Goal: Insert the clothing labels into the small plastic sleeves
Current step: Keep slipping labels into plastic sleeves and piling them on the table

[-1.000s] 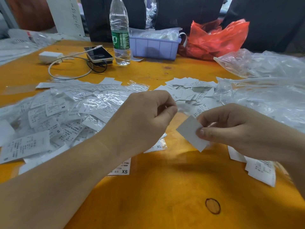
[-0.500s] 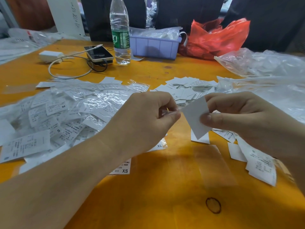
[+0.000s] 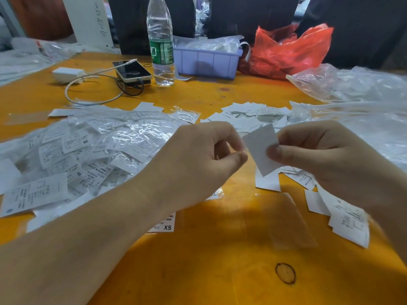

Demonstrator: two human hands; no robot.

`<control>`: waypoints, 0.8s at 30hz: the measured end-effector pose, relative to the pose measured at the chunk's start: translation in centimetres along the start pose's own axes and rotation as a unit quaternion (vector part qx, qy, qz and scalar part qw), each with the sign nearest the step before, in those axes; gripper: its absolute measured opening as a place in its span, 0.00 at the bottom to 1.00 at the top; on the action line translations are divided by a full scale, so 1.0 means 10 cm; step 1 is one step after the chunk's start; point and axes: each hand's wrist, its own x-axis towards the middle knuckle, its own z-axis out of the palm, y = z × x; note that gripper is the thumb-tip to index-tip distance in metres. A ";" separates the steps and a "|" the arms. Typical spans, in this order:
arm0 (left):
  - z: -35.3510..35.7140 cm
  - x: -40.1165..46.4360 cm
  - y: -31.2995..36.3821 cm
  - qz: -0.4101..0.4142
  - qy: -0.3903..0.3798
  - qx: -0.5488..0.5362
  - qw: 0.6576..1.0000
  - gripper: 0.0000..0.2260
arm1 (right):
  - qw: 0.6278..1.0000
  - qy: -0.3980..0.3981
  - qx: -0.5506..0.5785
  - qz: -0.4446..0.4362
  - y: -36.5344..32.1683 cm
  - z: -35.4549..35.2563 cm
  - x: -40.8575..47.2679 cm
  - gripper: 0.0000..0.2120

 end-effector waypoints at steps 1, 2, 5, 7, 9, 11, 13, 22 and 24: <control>0.00 0.00 0.00 -0.004 -0.004 -0.009 1.000 0.02 | 1.000 0.011 0.006 0.001 0.00 -0.01 0.00 0.11; 0.00 -0.01 0.01 -0.009 -0.006 -0.018 1.000 0.03 | 1.000 0.020 0.014 0.002 0.01 -0.02 0.00 0.12; -0.02 0.00 0.01 -0.038 -0.008 -0.055 0.998 0.03 | 1.000 0.016 0.026 0.003 0.00 -0.03 0.01 0.13; -0.04 0.03 0.00 -0.068 -0.022 -0.102 0.992 0.03 | 1.000 -0.010 0.026 0.000 0.00 -0.01 0.00 0.11; -0.05 0.05 -0.01 -0.097 -0.031 -0.150 0.983 0.03 | 0.999 -0.035 0.028 -0.004 0.01 0.01 -0.01 0.10; -0.06 0.07 -0.01 -0.121 -0.034 -0.190 0.974 0.03 | 0.998 -0.056 0.037 -0.005 0.01 0.04 -0.02 0.10; -0.05 0.07 -0.01 -0.131 -0.036 -0.205 0.969 0.05 | 0.996 -0.071 0.044 -0.009 0.00 0.06 -0.03 0.09; -0.06 0.09 -0.03 -0.148 0.029 -0.222 0.963 0.06 | 0.996 0.022 -0.005 -0.092 0.00 0.04 -0.02 0.19; -0.07 0.09 -0.03 -0.148 0.049 -0.219 0.963 0.06 | 0.992 0.047 -0.035 -0.112 0.00 0.02 -0.03 0.19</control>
